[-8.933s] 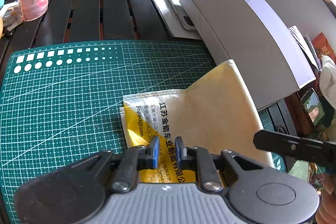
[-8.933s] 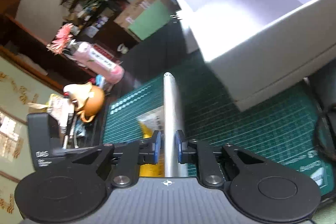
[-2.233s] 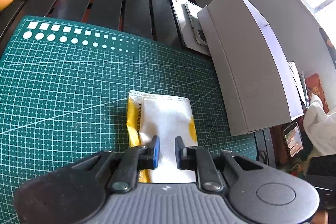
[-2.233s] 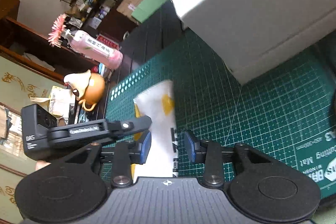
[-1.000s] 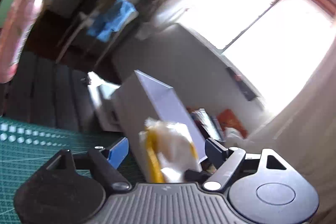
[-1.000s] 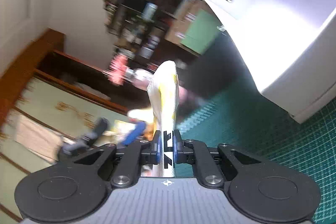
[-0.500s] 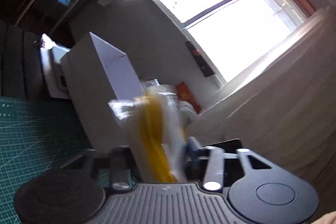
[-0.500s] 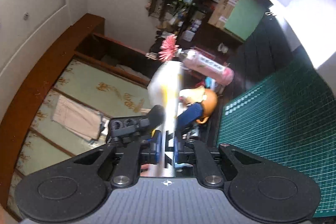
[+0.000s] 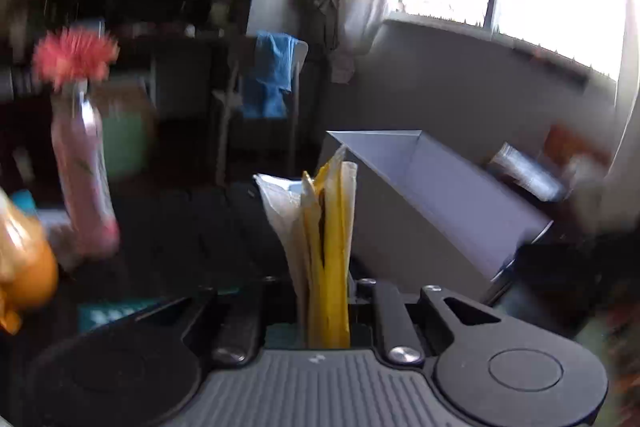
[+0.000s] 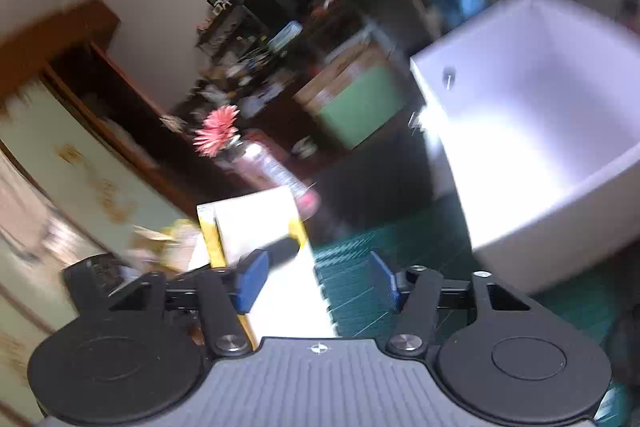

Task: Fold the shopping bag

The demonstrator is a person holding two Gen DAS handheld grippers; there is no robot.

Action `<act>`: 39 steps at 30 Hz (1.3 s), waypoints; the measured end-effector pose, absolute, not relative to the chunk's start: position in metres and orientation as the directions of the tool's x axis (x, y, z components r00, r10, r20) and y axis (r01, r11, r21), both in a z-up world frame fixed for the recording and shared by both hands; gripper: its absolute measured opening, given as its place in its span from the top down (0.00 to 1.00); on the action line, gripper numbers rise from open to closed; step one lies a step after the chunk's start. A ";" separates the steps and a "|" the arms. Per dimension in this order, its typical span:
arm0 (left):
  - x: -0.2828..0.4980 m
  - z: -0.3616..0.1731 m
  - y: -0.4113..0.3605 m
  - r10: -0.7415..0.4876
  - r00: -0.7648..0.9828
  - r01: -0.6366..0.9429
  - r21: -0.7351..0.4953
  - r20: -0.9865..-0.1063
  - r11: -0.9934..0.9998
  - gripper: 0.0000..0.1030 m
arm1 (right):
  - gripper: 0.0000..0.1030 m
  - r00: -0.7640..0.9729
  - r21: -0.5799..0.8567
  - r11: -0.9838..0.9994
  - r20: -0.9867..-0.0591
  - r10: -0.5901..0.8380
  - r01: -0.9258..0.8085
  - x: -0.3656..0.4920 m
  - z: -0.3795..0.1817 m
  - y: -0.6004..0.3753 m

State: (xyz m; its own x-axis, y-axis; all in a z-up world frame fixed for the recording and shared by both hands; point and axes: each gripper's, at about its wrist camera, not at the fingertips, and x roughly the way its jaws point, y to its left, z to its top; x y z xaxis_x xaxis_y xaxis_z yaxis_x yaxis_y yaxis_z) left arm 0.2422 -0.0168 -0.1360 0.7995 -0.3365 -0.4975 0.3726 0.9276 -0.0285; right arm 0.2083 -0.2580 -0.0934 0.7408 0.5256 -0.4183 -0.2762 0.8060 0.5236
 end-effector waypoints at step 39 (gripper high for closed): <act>0.145 -0.226 -0.157 -0.114 0.993 0.094 0.837 -0.038 0.539 0.48 | 0.86 0.728 0.758 0.651 -0.421 0.541 -0.045 0.242 -0.126 -0.245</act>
